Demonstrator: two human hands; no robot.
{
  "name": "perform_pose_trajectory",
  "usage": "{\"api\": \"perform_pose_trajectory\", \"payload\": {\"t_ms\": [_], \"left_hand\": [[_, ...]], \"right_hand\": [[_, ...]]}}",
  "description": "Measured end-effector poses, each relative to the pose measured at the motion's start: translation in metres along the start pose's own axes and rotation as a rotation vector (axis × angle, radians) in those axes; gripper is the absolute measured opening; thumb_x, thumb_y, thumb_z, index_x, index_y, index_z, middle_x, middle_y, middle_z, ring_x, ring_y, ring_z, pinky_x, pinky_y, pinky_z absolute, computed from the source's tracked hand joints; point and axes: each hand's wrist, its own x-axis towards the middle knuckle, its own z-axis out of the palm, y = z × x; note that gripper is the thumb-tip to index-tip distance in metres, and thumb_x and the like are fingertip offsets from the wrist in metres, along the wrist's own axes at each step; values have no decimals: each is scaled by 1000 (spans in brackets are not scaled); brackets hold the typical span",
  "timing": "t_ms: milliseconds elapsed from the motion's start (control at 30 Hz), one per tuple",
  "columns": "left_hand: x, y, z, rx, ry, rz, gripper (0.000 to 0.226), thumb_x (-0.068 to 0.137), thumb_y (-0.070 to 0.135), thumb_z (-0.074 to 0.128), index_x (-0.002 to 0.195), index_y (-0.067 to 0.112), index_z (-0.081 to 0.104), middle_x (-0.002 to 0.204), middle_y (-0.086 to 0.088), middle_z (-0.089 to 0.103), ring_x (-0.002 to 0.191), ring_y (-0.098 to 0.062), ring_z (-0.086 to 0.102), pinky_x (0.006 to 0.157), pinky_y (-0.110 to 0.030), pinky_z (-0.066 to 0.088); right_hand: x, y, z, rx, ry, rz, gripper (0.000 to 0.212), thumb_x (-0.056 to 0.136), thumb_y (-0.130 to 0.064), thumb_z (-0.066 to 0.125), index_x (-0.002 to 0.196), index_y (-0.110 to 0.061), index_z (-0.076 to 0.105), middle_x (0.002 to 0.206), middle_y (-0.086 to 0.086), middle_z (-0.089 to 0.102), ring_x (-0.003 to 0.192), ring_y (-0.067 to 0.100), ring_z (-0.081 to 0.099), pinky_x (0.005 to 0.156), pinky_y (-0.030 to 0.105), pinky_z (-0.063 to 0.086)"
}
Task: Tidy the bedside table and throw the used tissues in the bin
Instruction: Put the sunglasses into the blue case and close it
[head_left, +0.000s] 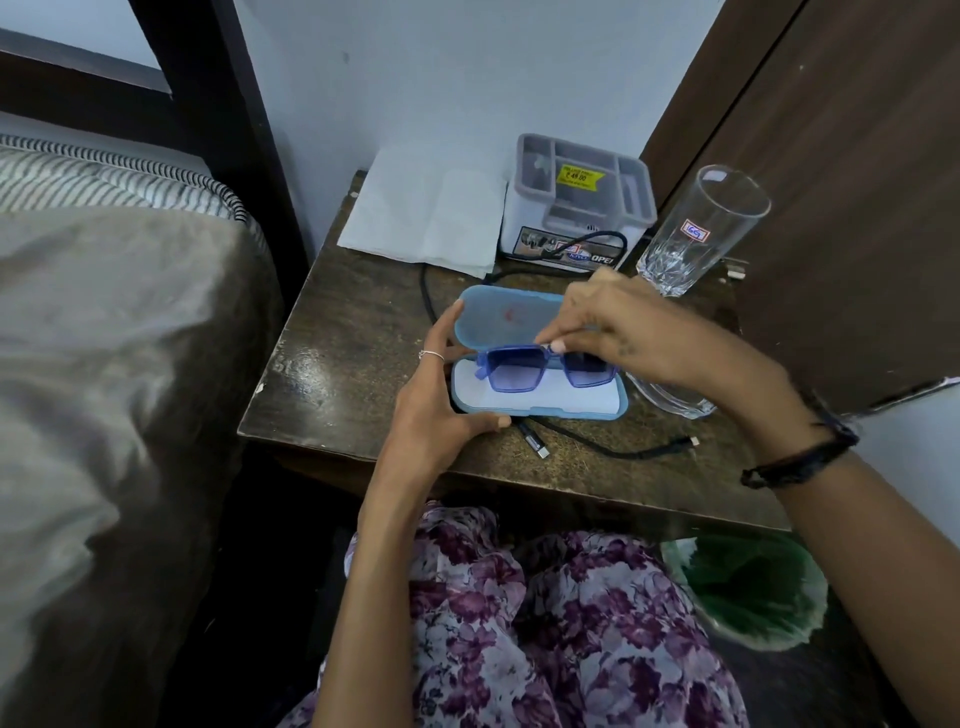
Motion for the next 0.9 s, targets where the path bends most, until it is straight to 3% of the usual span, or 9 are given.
{"api": "perform_pose_trajectory", "payload": {"t_ms": [133,300,400,467,567,633,733,833,900], "left_hand": [[1,-2,1,-9,7,11,105,49,22,81,134,48,24,115,9,61,107,-10,61,94,-46,49],[1,-4,1,-38,41,16,113,45,33,80,131,57,10,111,15,62,103,-11,65,94,-47,50],[1,-5,0,-22,33,19,119,46,32,81,131,60,2,112,17,61,105,-10,64,96,-46,49],[2,-5,0,-12,29,22,121,48,28,82,130,62,0,114,14,61,107,-11,62,97,-47,48],[2,-6,0,-10,30,16,126,49,25,83,136,56,-3,115,11,62,108,-14,62,98,-48,47],[2,-5,0,-27,35,-2,133,53,11,86,140,49,-7,115,2,63,108,-17,63,98,-46,48],[3,-4,1,-85,69,-20,132,59,-7,81,139,44,-11,114,-8,62,105,-17,63,98,-39,49],[3,-4,3,-99,89,-32,133,59,-9,79,142,38,-14,113,-11,62,103,-17,64,94,-30,49],[3,-4,2,-106,86,-42,133,60,-7,80,143,37,-14,112,-12,62,104,-20,63,94,-33,49]], "right_hand": [[2,9,20,11,67,-27,18,90,-28,59,104,-30,70,90,-6,61,91,12,38,78,29,24],[-2,11,35,107,196,-58,15,85,-27,65,99,-22,69,82,-10,65,79,3,42,69,23,28],[-13,11,31,210,511,-20,13,86,-27,63,96,-20,69,84,-9,64,79,-5,48,70,16,37],[-19,15,26,239,689,17,21,87,-24,62,105,-17,67,95,-6,62,86,4,53,79,18,43],[-23,23,28,209,570,111,43,89,-28,60,130,-17,53,121,0,57,105,6,49,91,21,38],[-24,27,36,158,454,124,47,91,-31,56,135,-17,48,129,1,54,112,10,50,91,20,35],[-29,28,42,125,495,102,38,94,-26,53,130,-17,53,122,1,54,110,14,52,87,21,40],[-36,27,45,83,563,53,30,95,-20,51,124,-15,58,111,1,56,100,14,56,80,35,50],[-43,26,47,57,570,15,29,95,-19,51,123,-14,59,109,0,56,95,14,57,77,36,52]]}}
